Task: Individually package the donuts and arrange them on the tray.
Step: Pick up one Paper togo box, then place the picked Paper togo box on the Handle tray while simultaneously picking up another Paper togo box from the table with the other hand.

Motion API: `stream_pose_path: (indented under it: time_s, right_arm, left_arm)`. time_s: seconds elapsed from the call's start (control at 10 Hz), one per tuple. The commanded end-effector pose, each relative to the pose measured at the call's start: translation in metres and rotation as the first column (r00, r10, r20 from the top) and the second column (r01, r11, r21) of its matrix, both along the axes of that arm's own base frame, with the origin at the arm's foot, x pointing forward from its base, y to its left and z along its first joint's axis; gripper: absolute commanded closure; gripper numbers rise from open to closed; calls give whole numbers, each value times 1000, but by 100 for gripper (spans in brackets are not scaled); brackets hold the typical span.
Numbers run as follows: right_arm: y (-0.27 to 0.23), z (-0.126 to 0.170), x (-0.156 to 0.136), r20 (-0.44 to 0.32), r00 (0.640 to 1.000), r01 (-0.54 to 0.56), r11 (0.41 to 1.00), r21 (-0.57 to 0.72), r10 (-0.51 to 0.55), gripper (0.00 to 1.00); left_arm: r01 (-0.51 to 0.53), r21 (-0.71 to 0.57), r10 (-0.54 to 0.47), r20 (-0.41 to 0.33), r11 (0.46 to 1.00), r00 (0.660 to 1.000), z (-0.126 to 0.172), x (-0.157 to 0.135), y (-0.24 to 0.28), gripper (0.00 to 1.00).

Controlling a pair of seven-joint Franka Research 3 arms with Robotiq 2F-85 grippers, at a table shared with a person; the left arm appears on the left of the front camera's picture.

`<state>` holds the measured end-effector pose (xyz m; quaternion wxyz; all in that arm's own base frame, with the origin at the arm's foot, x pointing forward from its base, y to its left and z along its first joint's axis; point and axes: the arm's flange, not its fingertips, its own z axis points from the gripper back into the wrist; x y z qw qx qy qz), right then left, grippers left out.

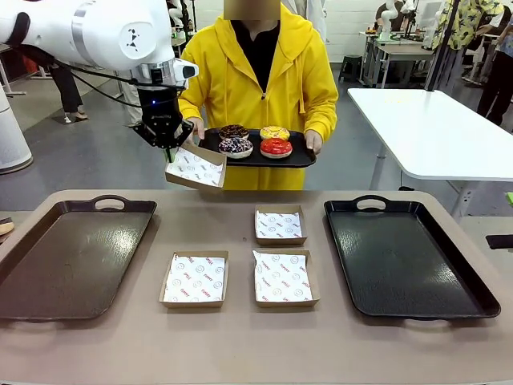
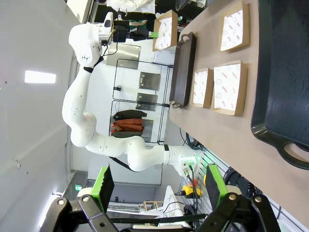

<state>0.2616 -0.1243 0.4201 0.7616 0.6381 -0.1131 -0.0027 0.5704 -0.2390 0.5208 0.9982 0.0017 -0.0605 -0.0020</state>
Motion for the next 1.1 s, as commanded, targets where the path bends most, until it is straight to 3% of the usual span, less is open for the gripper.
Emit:
stream_pose_path:
  time_s: [0.0,1.0]
  right_arm:
    - [-1,0,0,3,1000,-2,1000,6,2,0]
    - [-1,0,0,3,1000,-2,1000,6,2,0]
  left_arm:
    - [0,-22,-1,-14,1000,1000,-3,4,1,100]
    - [0,0,0,0,1000,1000,0,0,0,100]
